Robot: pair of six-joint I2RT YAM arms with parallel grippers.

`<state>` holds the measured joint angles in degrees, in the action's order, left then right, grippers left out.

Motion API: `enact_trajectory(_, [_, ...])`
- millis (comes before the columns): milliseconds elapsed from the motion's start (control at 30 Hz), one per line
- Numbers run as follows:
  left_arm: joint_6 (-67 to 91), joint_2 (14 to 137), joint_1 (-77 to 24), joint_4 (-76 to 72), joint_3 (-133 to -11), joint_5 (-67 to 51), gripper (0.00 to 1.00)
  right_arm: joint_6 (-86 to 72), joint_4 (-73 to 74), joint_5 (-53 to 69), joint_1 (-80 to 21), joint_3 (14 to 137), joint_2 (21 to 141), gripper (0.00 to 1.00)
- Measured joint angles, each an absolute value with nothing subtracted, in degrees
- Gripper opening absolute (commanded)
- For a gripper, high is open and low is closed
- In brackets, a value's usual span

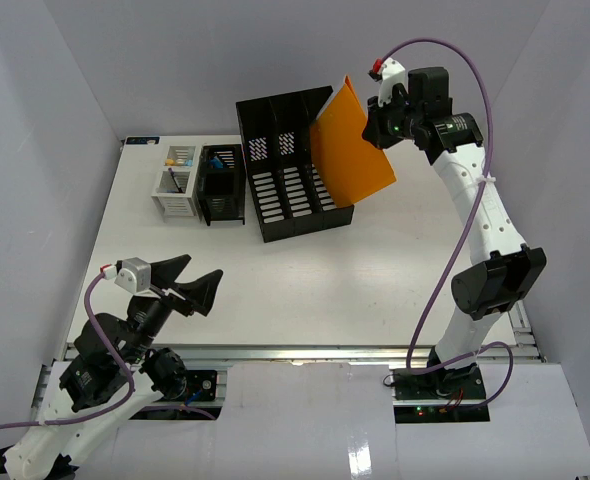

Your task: Organize the desk

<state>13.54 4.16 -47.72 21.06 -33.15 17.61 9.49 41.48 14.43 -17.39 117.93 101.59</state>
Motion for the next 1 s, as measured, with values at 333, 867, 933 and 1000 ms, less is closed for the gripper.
enact_trajectory(333, [13.5, 5.2, -47.7, 21.1, -33.1, 17.6, 0.98, 9.4, 38.8, 14.8, -19.8, 123.6, 107.4, 0.08])
enact_trajectory(867, [13.5, 6.4, -47.7, 21.3, -33.1, 17.6, 0.98, 9.7, 33.4, 12.9, -22.5, 125.4, 111.8, 0.85])
enact_trajectory(933, [13.5, 6.5, -47.7, 21.4, -33.1, 17.6, 0.98, 10.1, 32.6, 13.4, -22.4, 124.8, 111.5, 0.96])
enact_trajectory(1000, [13.5, 6.5, -47.7, 21.4, -33.1, 17.6, 0.98, 10.3, 31.7, 14.0, -22.1, 123.1, 110.4, 0.90])
